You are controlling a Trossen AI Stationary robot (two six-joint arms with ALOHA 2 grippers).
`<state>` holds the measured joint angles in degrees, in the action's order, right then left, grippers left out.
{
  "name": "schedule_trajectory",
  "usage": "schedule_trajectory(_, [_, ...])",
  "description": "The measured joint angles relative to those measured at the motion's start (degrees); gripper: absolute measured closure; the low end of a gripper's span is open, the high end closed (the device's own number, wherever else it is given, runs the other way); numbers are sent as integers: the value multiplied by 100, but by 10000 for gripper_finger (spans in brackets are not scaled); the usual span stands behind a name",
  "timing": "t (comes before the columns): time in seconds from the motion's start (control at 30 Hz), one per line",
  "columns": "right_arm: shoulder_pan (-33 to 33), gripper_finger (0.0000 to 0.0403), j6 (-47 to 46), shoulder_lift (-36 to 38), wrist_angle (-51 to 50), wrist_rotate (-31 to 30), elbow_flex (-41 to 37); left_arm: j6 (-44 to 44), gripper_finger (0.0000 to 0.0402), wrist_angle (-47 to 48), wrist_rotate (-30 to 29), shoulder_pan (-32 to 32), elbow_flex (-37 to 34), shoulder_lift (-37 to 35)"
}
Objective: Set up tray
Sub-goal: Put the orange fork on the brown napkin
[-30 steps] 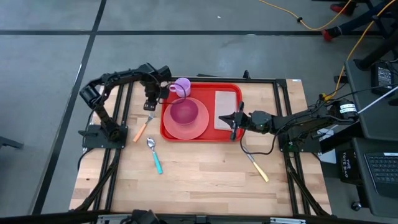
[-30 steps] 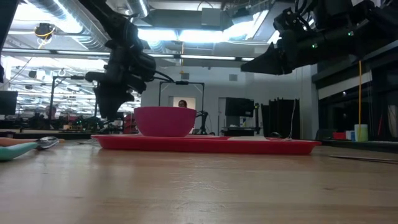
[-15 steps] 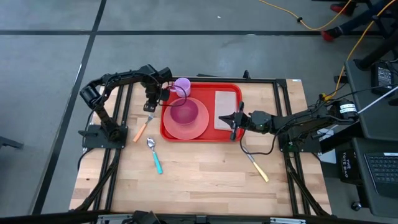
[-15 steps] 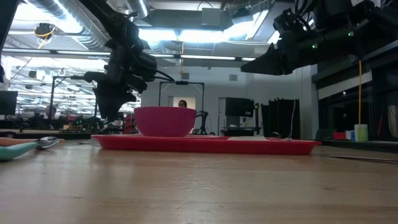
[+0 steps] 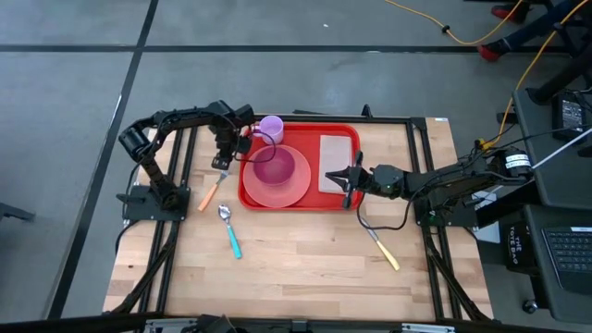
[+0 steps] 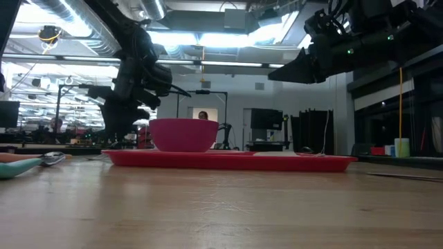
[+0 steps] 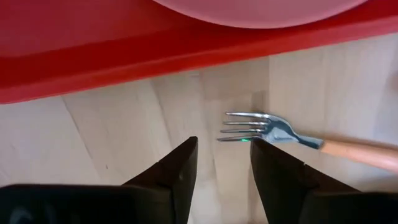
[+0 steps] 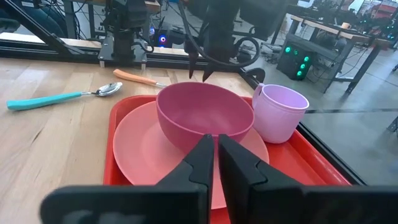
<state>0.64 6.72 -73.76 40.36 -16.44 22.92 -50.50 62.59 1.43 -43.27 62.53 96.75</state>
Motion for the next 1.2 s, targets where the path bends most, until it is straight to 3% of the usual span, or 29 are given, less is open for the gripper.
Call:
schedule_trajectory(0.5, [-2,373,-17,0,4,0,0,22,258,-390,-20,0,-329,23])
schedule_trajectory(0.83, [-2,373,-20,0,4,0,0,26,258,-435,-20,0,-329,607])
schedule_trajectory(1.2, [-2,373,-17,0,4,0,0,175,258,-225,7,0,-327,671])
